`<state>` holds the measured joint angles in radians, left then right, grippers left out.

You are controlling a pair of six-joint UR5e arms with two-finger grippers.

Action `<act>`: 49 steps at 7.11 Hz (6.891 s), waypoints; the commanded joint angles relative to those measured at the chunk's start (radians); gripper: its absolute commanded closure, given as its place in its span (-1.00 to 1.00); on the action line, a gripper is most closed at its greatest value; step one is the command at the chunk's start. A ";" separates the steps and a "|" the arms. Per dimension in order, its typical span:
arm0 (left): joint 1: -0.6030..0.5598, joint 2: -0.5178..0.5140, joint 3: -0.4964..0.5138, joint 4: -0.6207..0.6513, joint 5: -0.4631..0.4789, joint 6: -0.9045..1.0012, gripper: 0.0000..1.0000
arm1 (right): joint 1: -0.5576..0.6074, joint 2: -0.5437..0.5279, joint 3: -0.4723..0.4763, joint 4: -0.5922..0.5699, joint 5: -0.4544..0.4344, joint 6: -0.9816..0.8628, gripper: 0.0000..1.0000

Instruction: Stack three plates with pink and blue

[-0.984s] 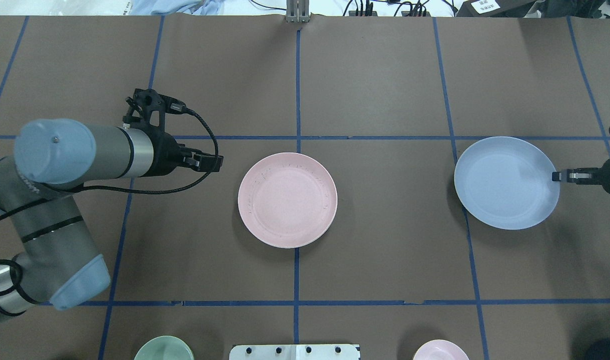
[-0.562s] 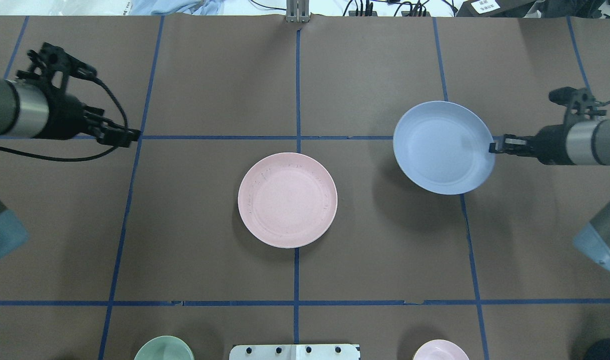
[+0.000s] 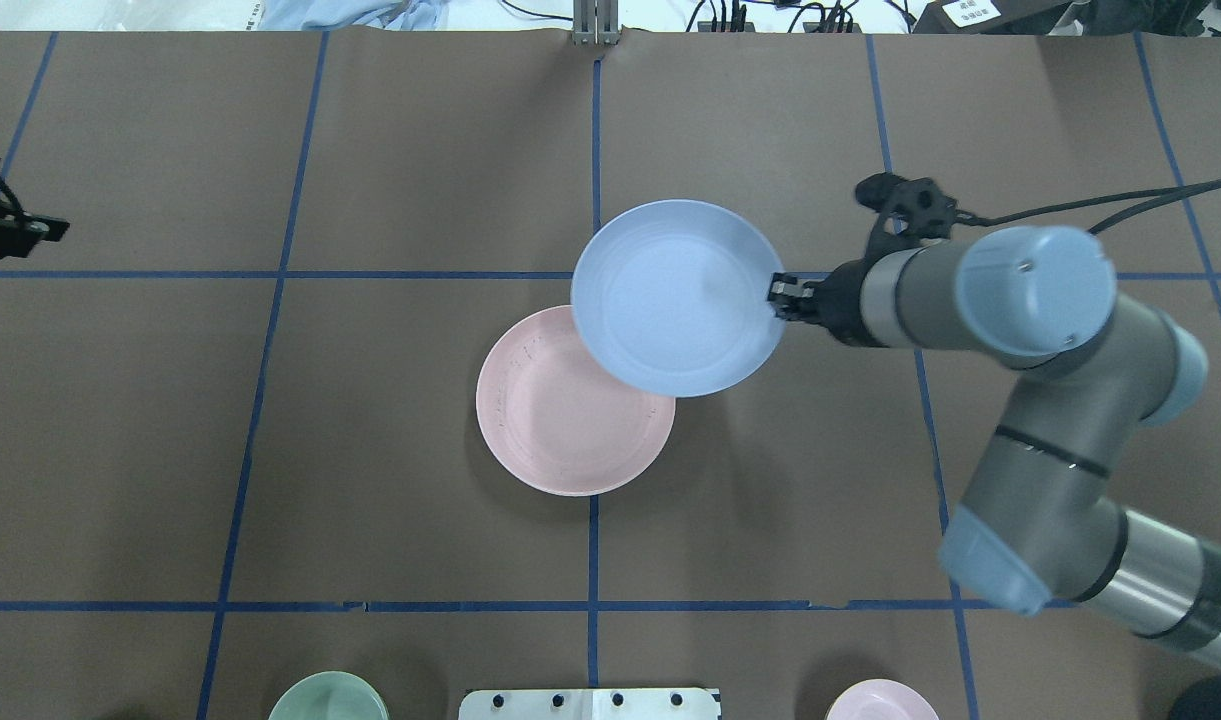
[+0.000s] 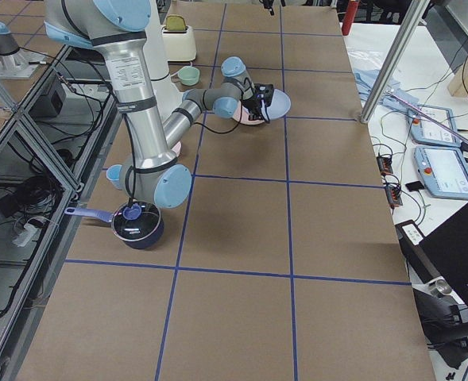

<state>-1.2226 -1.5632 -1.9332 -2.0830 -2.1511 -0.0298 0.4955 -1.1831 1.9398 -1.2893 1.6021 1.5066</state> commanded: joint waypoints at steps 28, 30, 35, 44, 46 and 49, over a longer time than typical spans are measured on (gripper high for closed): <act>-0.443 0.150 0.241 0.394 -0.119 0.240 -1.00 | 1.074 -0.635 -0.079 -0.303 0.658 -1.563 -1.00; -0.442 0.149 0.238 0.420 -0.130 0.200 -1.00 | 1.074 -0.635 -0.093 -0.301 0.657 -1.565 -1.00; -0.434 0.157 0.217 0.385 -0.191 0.100 -1.00 | 1.074 -0.635 -0.093 -0.301 0.664 -1.566 -1.00; -0.411 0.158 0.197 0.357 -0.185 0.100 -1.00 | 1.074 -0.636 -0.093 -0.301 0.665 -1.568 -1.00; -0.411 0.160 0.198 0.356 -0.185 0.100 -1.00 | 1.074 -0.635 -0.093 -0.301 0.665 -1.568 -1.00; -0.410 0.161 0.198 0.356 -0.187 0.100 -1.00 | 1.074 -0.635 -0.093 -0.301 0.671 -1.568 -1.00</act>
<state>-1.6333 -1.4024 -1.7350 -1.7272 -2.3365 0.0706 1.5693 -1.8179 1.8469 -1.5907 2.2716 -0.0614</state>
